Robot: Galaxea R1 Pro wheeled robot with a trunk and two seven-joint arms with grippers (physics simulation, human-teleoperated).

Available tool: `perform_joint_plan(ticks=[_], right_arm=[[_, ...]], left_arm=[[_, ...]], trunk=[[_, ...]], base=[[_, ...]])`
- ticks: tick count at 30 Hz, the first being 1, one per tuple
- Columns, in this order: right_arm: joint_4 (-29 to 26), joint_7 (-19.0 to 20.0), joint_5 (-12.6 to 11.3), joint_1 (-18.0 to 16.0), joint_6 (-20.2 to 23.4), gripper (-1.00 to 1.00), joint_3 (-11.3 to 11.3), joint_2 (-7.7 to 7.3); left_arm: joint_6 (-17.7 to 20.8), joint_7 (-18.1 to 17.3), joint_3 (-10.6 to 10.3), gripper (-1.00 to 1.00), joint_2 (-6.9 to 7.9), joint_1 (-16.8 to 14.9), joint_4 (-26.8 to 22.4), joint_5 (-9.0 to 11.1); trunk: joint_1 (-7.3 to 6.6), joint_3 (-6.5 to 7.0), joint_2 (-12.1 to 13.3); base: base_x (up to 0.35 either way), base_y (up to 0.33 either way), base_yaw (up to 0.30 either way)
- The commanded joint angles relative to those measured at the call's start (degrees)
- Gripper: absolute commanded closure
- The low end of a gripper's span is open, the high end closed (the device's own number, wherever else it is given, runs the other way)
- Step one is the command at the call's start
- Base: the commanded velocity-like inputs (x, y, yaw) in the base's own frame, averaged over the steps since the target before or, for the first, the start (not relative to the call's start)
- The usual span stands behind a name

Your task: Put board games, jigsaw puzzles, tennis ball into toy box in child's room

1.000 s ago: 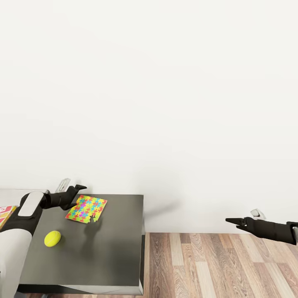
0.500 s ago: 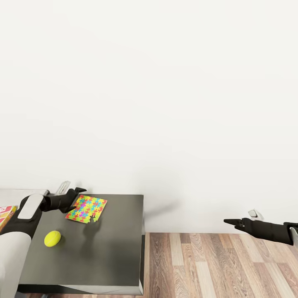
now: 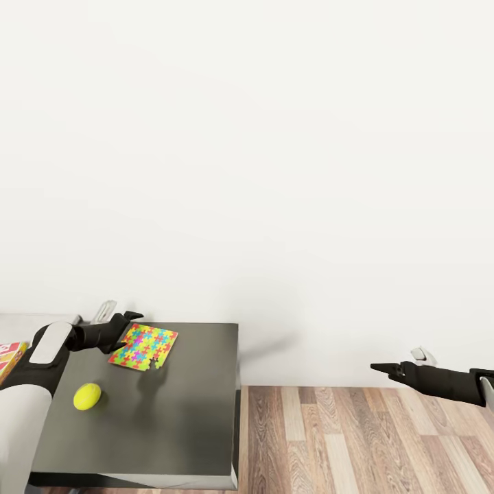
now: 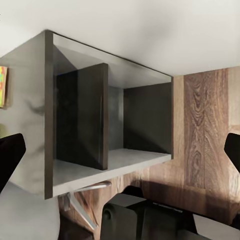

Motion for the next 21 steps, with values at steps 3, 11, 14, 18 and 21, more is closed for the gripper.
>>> perform_joint_plan(ticks=[3, 11, 14, 18, 21], right_arm=[[-0.04, 0.25, 0.11, -0.05, 0.2, -1.0, -0.06, 0.01], [-0.44, 0.22, 0.14, -0.03, -0.05, -1.0, -0.02, 0.03], [-0.6, 0.2, 0.16, -0.02, -0.09, -1.0, 0.0, 0.03], [-0.7, 0.17, 0.28, -0.03, -0.11, -1.0, 0.0, 0.1], [-0.76, 0.17, 0.69, -0.04, -0.12, -1.0, -0.02, 0.22]], left_arm=[[0.2, 0.56, 0.11, -1.0, -0.01, -0.04, -0.05, 0.6], [0.19, 0.56, 0.11, -1.0, -0.01, -0.01, -0.05, 0.6], [0.19, 0.56, 0.11, -1.0, -0.01, 0.06, -0.05, 0.6], [0.18, 0.56, 0.11, -1.0, -0.01, 0.15, -0.05, 0.6], [0.18, 0.56, 0.11, -1.0, -0.01, 0.21, -0.05, 0.6]], trunk=[[0.04, -0.11, -0.11], [0.04, -0.11, -0.11], [0.04, -0.11, -0.11], [0.04, -0.11, -0.11], [0.04, -0.11, -0.11]], base=[[0.098, 0.094, 0.0], [0.138, 0.137, 0.0], [0.09, 0.09, 0.006], [0.055, 0.055, 0.068], [0.032, 0.031, 0.157]])
